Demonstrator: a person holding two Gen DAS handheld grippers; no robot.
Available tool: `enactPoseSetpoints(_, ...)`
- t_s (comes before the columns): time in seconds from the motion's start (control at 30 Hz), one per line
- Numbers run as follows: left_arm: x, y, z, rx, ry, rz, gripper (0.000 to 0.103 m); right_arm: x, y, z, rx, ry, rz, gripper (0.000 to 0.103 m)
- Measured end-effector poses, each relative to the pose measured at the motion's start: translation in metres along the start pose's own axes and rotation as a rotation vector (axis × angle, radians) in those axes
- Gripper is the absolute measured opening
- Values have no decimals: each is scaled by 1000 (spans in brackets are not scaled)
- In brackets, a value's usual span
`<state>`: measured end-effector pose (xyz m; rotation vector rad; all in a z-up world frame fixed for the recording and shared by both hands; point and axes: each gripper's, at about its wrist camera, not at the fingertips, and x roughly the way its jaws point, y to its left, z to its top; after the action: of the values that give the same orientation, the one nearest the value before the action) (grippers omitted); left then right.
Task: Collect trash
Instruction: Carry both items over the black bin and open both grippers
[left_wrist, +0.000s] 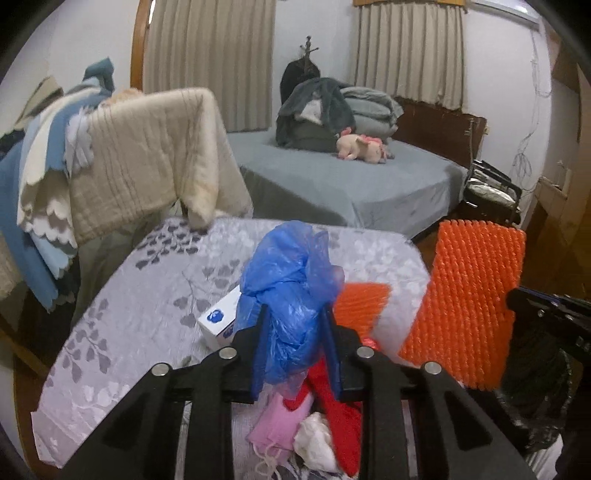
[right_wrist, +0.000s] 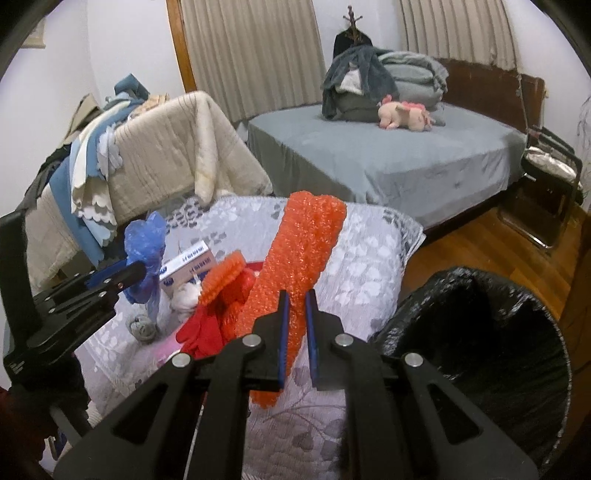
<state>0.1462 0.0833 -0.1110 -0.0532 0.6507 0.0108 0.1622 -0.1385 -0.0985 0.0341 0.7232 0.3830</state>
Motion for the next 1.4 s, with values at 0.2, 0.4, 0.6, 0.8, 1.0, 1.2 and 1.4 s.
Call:
enactPoseSetpoints(0.2,-18,-36,8,50,-19,-81,27,-33,-17,1,11,-44,-54,8)
enactPoseSetpoints(0.4,-20,-95,9,116,-20,-202,27,-65,-56,-12,59,-65,-146,8)
enactPoseSetpoints(0.6,-9,-156,3,189,10,-321,27,-88,-104,-31,119,-61,-260,8)
enactPoseSetpoints(0.8,7,-211,-8,243,43,-420,27,-96,-145,-53,182,-36,-348,8)
enactPoseSetpoints(1.0,26,-254,-23,270,100,-507,27,-98,-174,-77,230,-5,-399,12)
enactPoseSetpoints(1.2,30,-262,-34,282,134,-553,52,-101,-188,-91,264,10,-434,23)
enactPoseSetpoints(1.4,17,-230,-30,258,95,-480,73,-103,-182,-88,262,-22,-443,65)
